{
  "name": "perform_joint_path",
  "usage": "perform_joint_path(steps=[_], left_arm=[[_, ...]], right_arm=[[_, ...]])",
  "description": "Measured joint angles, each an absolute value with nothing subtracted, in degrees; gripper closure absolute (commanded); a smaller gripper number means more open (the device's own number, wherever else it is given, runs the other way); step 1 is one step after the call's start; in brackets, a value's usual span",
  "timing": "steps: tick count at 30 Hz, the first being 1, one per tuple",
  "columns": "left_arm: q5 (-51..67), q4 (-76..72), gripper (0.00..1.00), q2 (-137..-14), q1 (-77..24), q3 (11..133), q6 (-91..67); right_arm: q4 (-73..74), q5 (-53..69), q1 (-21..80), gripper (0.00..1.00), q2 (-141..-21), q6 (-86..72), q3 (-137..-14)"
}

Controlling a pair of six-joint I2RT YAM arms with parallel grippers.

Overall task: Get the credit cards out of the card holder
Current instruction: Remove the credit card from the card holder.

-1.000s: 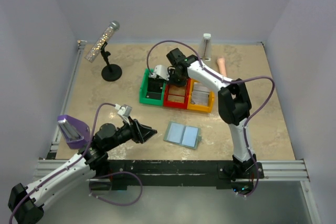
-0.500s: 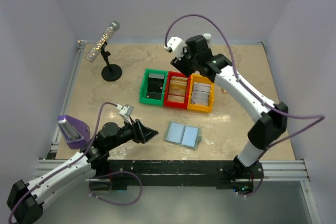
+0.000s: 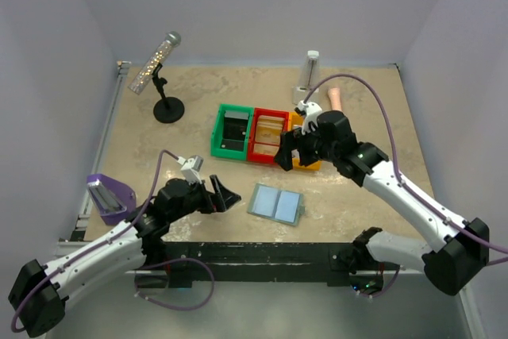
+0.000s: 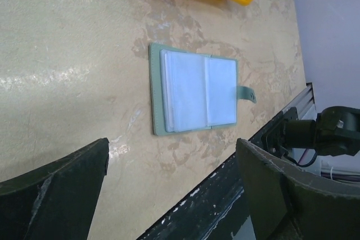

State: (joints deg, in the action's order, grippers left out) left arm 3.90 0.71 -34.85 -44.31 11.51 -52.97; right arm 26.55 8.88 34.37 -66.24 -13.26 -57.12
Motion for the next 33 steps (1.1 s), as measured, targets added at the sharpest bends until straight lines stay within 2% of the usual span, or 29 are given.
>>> perform_joint_path(steps=[4,7,12,15,21,30,33], left_arm=[[3.64,2.44,0.04,-34.87,-44.31,12.38,-52.99],[4.36,2.11,0.07,-35.57,-44.31,12.43,-52.99],[6.42,-1.56,0.11,-40.27,-44.31,12.43,-53.67],[7.22,-3.75,0.12,-43.40,-44.34,12.38,-54.81],[8.27,-6.76,0.14,-47.97,-44.42,12.38,-56.10],[8.62,-8.05,0.15,-49.82,-44.77,12.38,-56.45],[8.80,-8.62,0.15,-50.48,-44.77,12.38,-56.45]], right_arm=[[21.30,12.69,34.41,0.08,-59.72,-22.26,-49.93],[22.20,10.61,35.05,0.01,-55.31,-26.11,-46.46],[30.70,-0.80,39.44,0.02,-55.81,-29.71,-46.37],[35.38,-6.76,43.77,0.07,-57.47,-32.08,-45.65],[41.12,-13.30,51.27,0.33,-60.82,-36.97,-42.41],[42.85,-14.66,53.84,0.35,-68.93,-41.01,-41.82],[42.70,-14.55,54.70,0.43,-70.46,-41.54,-41.87]])
